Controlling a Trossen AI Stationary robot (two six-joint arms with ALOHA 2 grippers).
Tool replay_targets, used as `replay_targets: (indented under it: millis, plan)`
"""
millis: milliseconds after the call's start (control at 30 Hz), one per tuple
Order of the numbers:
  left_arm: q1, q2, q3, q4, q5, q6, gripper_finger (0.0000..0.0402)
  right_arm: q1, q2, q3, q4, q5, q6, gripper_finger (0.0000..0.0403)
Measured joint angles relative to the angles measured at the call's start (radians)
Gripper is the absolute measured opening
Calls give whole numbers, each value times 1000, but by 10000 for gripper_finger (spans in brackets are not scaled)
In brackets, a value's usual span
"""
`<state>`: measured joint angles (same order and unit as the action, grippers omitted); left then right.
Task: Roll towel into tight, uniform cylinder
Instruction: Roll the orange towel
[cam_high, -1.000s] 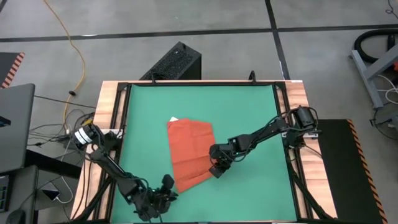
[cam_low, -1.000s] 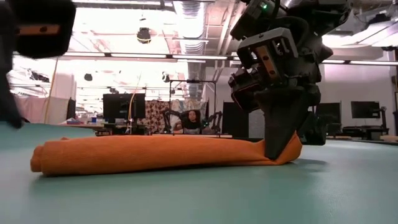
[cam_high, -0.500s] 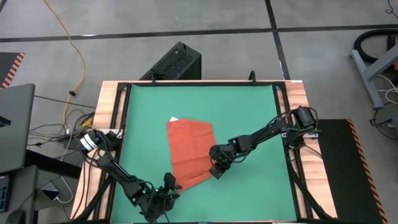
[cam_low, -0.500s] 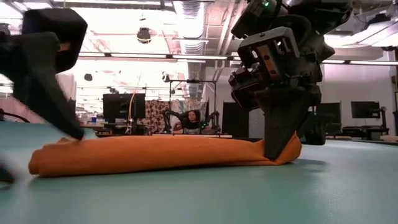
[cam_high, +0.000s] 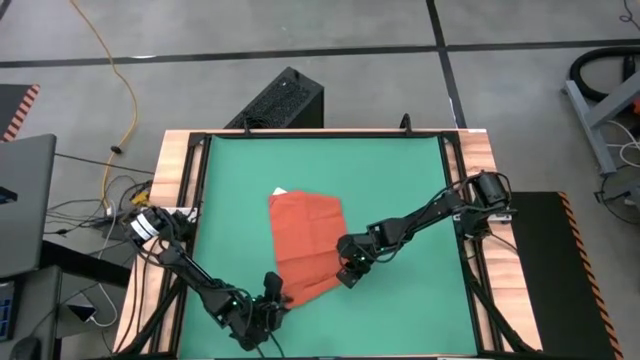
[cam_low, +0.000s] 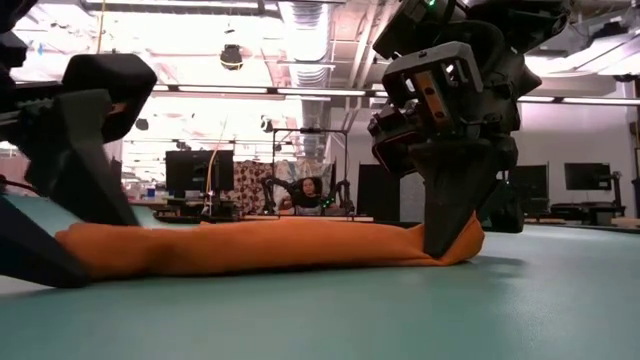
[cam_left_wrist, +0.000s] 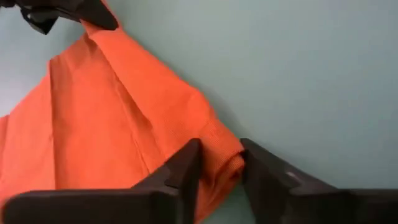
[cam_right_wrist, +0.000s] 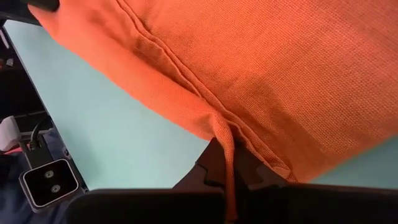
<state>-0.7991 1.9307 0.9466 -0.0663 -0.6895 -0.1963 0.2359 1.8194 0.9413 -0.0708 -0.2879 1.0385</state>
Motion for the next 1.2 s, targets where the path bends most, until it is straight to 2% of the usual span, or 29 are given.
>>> replay_targets:
  millis: [133,200,400,667,833,933,1200]
  plan:
    - [-15,2,-1,-4,-55,-10,27,1,0,0,0,0,0,11]
    - [-23,-5,-1,-7,-93,-47,9,2,0,0,1,2,1,11]
    - [-24,-62,-4,-37,-86,-214,2,7,2,0,1,7,0,11]
    - [-6,-123,-2,-73,-22,-310,1,8,2,-1,1,3,0,11]
    - [51,-125,-49,-3,120,-411,0,15,2,-1,4,-13,7,11]
    - [59,-155,-62,72,184,-398,0,24,2,-1,5,-17,7,11]
    - [63,-261,-69,47,163,-421,0,43,2,-1,3,-29,3,11]
